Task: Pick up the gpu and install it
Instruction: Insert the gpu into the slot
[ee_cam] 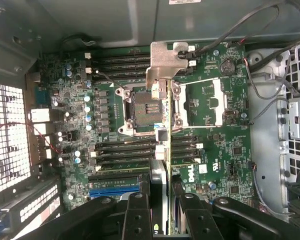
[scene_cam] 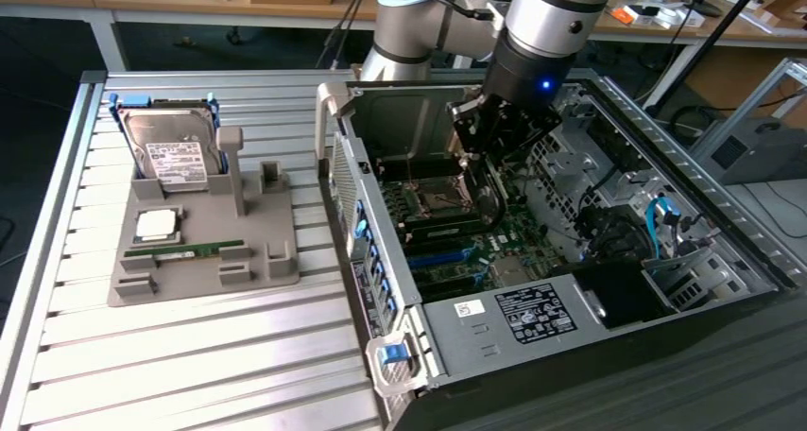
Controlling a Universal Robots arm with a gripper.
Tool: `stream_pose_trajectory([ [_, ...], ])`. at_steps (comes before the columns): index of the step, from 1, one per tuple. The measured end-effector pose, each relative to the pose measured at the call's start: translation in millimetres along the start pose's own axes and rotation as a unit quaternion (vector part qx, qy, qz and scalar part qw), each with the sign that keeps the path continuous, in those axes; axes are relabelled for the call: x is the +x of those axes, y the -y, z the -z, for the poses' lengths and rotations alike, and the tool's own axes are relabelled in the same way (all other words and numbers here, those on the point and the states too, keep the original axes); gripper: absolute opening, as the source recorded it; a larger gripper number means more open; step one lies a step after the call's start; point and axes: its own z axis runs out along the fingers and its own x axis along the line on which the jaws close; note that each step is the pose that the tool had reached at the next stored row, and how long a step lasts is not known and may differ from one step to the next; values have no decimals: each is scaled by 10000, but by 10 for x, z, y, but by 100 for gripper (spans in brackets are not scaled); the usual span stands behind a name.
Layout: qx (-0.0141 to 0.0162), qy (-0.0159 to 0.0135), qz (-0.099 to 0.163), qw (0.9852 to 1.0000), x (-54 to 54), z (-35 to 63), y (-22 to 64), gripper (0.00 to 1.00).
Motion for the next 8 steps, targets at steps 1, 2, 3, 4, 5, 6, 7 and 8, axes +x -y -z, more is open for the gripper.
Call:
stream_pose_trajectory([
  [1, -1, -3, 59, 10000, 0, 0, 0, 27],
  [2, -4, -8, 186, 9998, 0, 0, 0, 27],
  [3, -5, -10, 236, 9997, 0, 0, 0, 27],
  [4, -6, -12, 286, 9996, -1, 0, 0, 27],
  [5, -10, -18, 443, 9990, -7, 0, 0, 27],
  [6, -12, -25, 600, 9982, -18, -1, 0, 27],
  [7, -15, -28, 685, 9976, -23, -2, -1, 27],
  [8, -18, -34, 826, 9966, -30, -3, -2, 27],
])
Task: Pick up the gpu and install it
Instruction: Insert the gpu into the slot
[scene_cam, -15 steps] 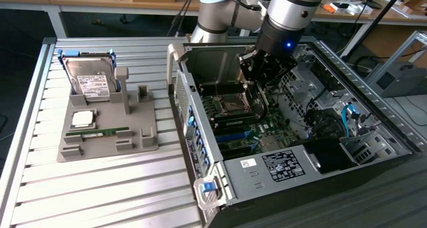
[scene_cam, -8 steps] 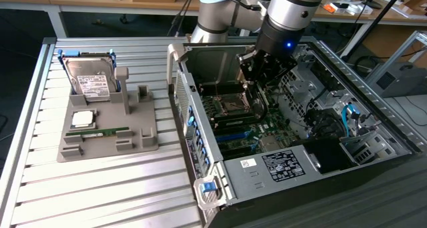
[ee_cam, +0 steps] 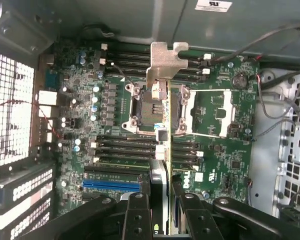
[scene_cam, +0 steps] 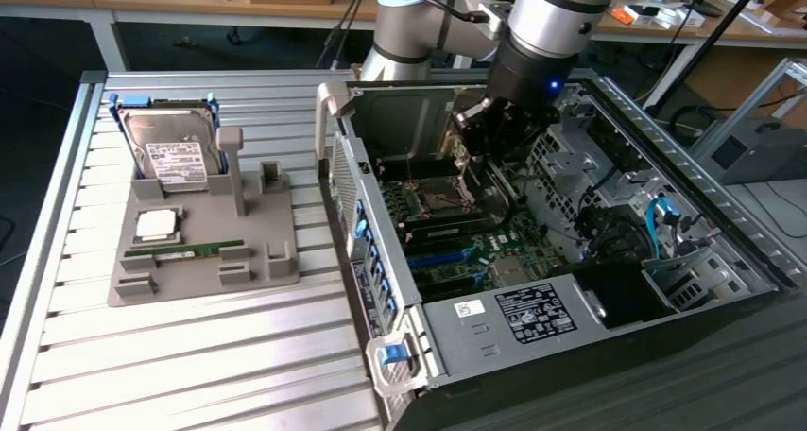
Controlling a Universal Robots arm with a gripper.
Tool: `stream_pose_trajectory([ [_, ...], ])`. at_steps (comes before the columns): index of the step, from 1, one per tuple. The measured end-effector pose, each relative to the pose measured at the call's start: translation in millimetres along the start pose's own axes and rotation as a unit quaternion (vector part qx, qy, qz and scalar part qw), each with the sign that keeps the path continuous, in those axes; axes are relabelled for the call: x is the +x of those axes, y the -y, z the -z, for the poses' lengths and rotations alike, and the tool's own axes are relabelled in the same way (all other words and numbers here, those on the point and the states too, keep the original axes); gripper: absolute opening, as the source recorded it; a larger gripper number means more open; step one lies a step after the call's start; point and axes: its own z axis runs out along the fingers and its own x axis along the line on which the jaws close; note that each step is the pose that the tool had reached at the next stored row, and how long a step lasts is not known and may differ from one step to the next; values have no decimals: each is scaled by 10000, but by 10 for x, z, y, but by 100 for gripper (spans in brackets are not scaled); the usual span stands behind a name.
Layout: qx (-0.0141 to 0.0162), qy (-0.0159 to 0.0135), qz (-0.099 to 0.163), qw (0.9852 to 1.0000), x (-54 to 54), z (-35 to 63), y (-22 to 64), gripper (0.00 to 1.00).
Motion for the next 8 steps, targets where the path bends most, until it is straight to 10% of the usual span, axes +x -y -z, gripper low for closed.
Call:
stream_pose_trajectory([
  [8, -11, -20, 494, 9988, -17, -3, 2, 27],
])
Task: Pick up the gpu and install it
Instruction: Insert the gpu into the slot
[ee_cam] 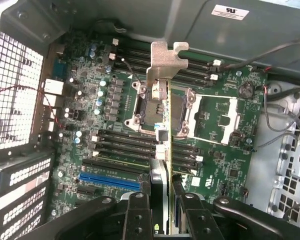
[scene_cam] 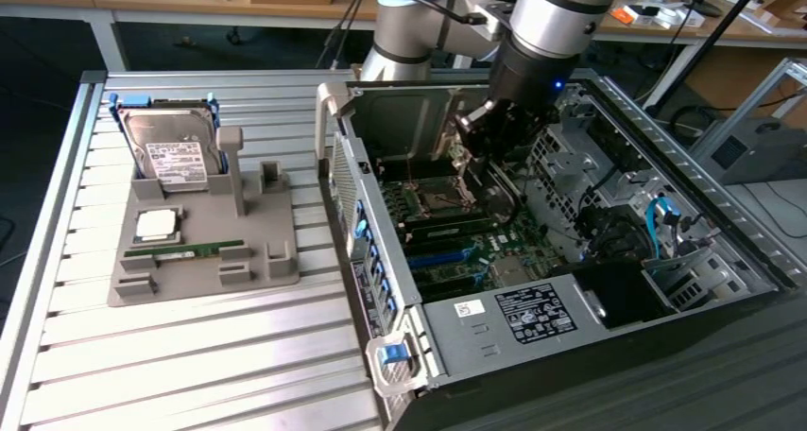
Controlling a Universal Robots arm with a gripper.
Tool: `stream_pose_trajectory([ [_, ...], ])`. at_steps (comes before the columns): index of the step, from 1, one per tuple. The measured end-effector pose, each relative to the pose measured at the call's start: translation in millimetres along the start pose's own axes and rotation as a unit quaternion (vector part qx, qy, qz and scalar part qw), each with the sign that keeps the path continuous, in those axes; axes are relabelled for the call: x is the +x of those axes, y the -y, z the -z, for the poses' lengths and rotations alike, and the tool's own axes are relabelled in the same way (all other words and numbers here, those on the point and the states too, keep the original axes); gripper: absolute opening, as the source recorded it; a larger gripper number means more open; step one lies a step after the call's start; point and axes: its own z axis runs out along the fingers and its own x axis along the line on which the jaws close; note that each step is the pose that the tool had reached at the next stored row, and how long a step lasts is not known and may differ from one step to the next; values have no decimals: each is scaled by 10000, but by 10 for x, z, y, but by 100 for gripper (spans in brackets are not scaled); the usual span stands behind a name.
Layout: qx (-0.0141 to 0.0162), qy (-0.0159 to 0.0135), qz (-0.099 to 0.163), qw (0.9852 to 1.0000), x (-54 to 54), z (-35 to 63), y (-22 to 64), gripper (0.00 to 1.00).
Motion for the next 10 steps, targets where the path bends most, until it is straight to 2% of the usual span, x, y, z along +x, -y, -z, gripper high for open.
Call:
stream_pose_trajectory([
  [10, -7, -12, 311, 9995, -2, -2, 1, 27],
])
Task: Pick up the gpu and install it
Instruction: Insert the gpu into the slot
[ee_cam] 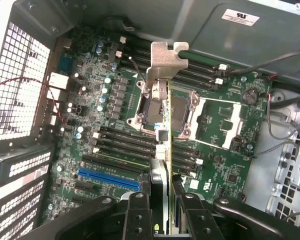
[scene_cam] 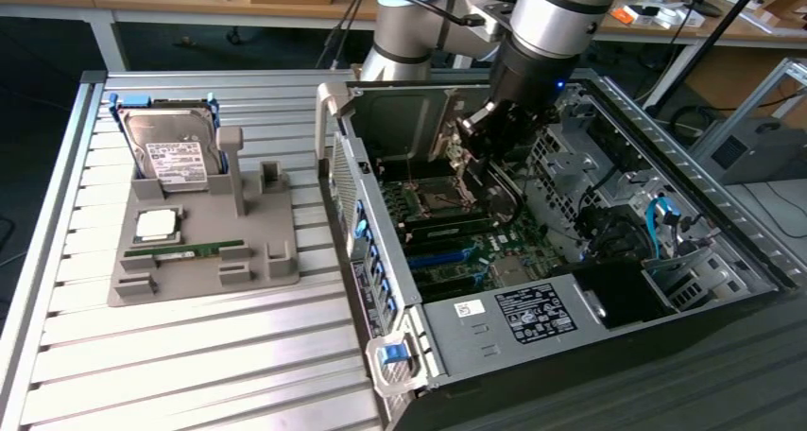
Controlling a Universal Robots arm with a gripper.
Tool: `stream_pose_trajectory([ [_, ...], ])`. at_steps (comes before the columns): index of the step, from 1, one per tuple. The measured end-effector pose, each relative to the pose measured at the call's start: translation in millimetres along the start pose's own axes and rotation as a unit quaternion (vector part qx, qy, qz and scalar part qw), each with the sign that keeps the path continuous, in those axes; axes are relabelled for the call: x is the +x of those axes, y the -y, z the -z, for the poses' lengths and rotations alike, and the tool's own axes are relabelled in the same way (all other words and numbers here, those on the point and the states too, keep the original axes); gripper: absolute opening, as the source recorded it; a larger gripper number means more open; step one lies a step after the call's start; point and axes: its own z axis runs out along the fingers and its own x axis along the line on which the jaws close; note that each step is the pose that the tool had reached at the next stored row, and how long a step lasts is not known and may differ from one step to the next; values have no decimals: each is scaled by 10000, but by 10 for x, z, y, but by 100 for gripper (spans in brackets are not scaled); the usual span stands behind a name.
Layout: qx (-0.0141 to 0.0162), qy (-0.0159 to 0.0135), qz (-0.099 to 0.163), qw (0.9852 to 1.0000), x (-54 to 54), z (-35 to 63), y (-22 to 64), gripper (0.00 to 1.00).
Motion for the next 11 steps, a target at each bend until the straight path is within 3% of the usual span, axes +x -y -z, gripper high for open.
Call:
stream_pose_trajectory([
  [11, -5, -11, 259, 9997, 0, -2, 0, 27],
])
